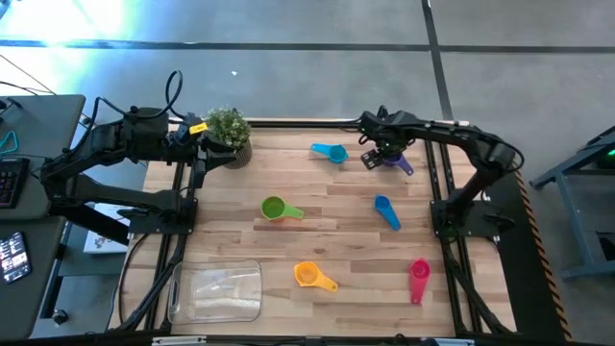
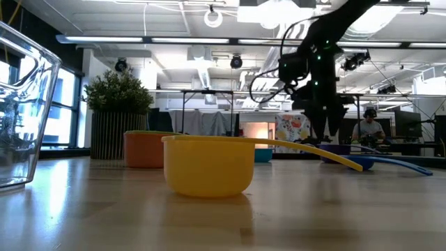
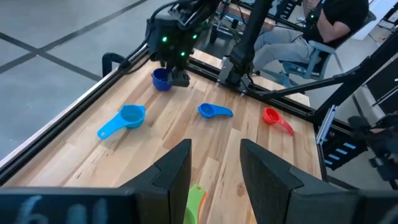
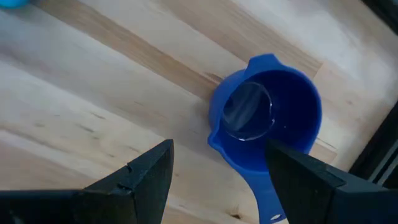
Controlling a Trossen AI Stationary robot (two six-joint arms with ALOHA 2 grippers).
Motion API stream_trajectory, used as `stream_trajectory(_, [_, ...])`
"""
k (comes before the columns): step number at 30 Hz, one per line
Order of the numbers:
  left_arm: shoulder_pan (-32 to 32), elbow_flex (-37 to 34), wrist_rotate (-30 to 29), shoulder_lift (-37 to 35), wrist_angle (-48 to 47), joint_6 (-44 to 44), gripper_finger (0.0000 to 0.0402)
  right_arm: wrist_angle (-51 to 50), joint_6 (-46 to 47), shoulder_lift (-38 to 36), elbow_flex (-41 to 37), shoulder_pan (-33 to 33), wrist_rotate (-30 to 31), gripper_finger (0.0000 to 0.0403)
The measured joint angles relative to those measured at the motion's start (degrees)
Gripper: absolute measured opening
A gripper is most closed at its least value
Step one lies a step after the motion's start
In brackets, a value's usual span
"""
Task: Nest measuring cups in basket
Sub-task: Stack the dark blue measuring cup on the green measuring cup
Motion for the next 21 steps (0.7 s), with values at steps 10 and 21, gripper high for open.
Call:
stream_trajectory(10, [0.0,0.0,0.0,0.0,0.0,0.0,0.0129,0.4,0.2,5.4,0.0,-0.3,1.7,0.0231])
stream_trajectory(21, [0.0,0.0,0.0,0.0,0.0,0.0,0.0129,0.6,-1.1,6.1,0.0,-0.3,2.2,0.0136])
